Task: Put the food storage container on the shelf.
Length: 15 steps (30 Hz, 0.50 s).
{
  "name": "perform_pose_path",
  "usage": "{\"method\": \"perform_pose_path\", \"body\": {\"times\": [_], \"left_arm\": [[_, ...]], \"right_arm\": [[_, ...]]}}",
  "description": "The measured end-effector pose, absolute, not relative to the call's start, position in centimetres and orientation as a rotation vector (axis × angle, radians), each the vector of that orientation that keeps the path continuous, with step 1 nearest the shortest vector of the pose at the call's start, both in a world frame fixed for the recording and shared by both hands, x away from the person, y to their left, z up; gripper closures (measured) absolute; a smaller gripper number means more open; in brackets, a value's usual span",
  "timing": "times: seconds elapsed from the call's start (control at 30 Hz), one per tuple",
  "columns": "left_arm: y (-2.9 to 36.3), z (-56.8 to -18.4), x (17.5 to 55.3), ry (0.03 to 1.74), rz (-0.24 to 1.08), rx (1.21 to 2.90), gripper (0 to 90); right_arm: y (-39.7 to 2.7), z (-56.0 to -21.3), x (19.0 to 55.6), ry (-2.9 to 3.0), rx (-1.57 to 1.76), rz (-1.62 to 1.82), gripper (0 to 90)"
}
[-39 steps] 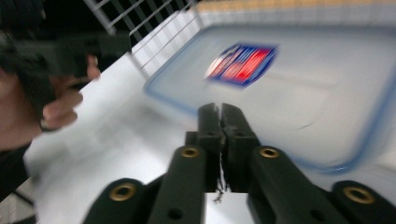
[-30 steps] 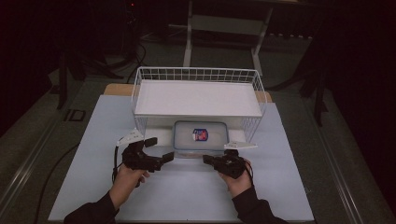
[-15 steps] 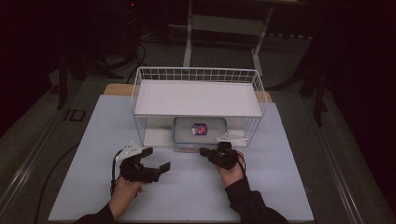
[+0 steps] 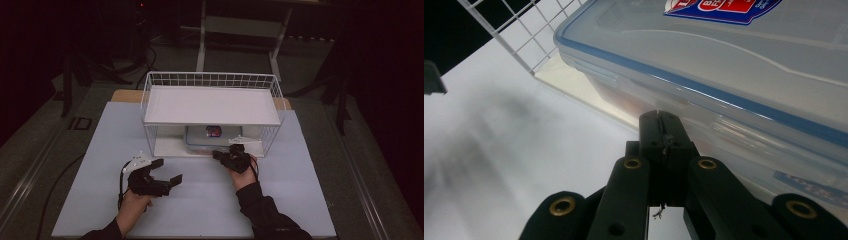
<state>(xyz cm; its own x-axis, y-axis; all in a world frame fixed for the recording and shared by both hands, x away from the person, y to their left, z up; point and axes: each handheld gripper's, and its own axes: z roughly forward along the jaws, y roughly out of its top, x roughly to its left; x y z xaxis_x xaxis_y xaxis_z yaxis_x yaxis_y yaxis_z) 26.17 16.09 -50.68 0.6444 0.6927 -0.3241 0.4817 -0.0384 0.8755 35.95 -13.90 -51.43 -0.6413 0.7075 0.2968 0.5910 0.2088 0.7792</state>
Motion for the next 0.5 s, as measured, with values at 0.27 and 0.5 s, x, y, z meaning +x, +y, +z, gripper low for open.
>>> {"method": "perform_pose_path", "body": {"times": [0.27, 0.5], "left_arm": [[16.2, -50.7, 26.2, 0.969, 0.221, 1.681, 0.0], [16.0, -50.7, 26.1, 0.946, 0.217, 1.701, 0.0]], "right_arm": [[-13.8, -51.4, 37.2, 2.31, 1.295, 1.412, 89.9], [-13.8, -51.5, 38.1, 2.284, 1.306, 1.414, 89.9]]}}
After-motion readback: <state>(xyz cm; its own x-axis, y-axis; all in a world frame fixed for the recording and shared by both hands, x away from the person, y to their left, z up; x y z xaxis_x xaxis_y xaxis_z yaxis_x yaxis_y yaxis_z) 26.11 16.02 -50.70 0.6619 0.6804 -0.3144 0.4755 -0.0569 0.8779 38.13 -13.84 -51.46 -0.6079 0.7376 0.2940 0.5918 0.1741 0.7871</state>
